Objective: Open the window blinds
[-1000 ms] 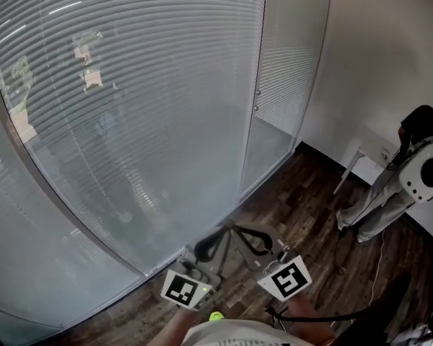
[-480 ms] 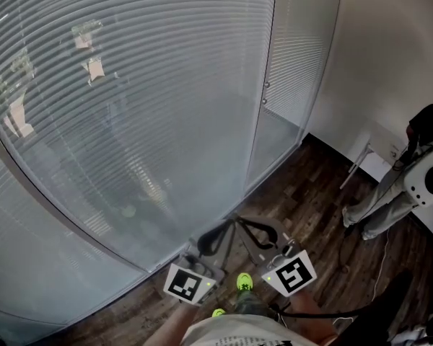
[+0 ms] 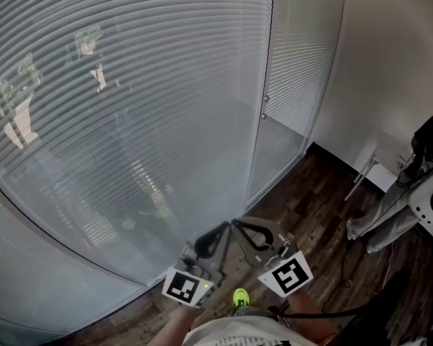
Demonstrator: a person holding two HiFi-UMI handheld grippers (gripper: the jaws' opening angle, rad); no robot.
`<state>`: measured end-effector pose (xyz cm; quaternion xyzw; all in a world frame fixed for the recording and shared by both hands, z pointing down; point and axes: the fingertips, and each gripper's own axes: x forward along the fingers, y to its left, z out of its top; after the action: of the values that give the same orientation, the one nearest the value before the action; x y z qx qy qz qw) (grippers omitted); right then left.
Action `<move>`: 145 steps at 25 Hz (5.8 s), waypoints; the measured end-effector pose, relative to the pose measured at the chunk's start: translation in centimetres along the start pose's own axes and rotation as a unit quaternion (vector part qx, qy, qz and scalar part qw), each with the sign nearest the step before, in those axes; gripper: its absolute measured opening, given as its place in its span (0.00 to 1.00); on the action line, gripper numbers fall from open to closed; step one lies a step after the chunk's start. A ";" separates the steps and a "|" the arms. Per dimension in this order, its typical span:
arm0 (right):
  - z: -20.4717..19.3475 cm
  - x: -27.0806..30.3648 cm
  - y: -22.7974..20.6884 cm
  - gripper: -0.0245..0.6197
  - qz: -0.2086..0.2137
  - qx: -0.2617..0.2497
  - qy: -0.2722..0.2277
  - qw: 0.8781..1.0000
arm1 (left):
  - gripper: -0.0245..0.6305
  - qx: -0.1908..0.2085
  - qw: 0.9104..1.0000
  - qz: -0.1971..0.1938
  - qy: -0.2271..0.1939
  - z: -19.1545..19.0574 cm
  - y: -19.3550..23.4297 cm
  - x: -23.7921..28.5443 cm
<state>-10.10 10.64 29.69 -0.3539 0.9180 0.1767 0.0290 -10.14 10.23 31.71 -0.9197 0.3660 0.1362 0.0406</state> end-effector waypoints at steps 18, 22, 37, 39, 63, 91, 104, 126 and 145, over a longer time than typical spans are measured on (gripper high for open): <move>-3.7 -1.0 -6.1 0.05 0.003 0.007 -0.017 1.000 | 0.02 0.030 0.999 0.003 0.018 -4.8 0.3 5.9; -6.1 0.2 -10.5 0.05 -0.001 0.011 0.002 1.000 | 0.02 0.012 1.000 -0.002 0.018 -5.8 2.0 10.4; -9.8 0.4 -15.2 0.05 0.009 -0.014 0.083 0.996 | 0.02 0.005 1.000 -0.011 0.021 -7.5 3.7 15.3; -11.0 1.4 -16.6 0.05 0.005 -0.020 0.088 0.996 | 0.03 -0.006 1.000 -0.014 0.014 -7.8 4.9 17.0; -14.0 11.9 -26.8 0.05 -0.012 -0.009 0.009 1.000 | 0.02 -0.028 0.999 -0.024 -0.014 -10.2 16.0 26.7; -25.2 16.6 -36.2 0.05 0.071 -0.037 0.093 0.992 | 0.03 0.006 0.999 0.033 0.006 -17.7 23.7 35.9; -30.9 17.3 -42.3 0.17 0.056 -0.193 0.143 0.969 | 0.03 -0.011 0.996 0.085 0.039 -21.2 24.5 38.8; -33.2 16.1 -42.7 0.27 0.066 -0.299 0.163 0.938 | 0.03 -0.017 0.986 0.150 0.065 -23.6 22.1 37.6; -34.6 18.6 -44.5 0.23 0.013 -0.367 0.205 0.907 | 0.03 -0.037 0.997 0.062 0.000 -21.2 23.5 38.9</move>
<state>7.82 -43.76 45.27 -0.3562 0.7786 0.4250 -0.2937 5.49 -36.29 41.73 -0.8962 0.4170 0.1516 -0.0020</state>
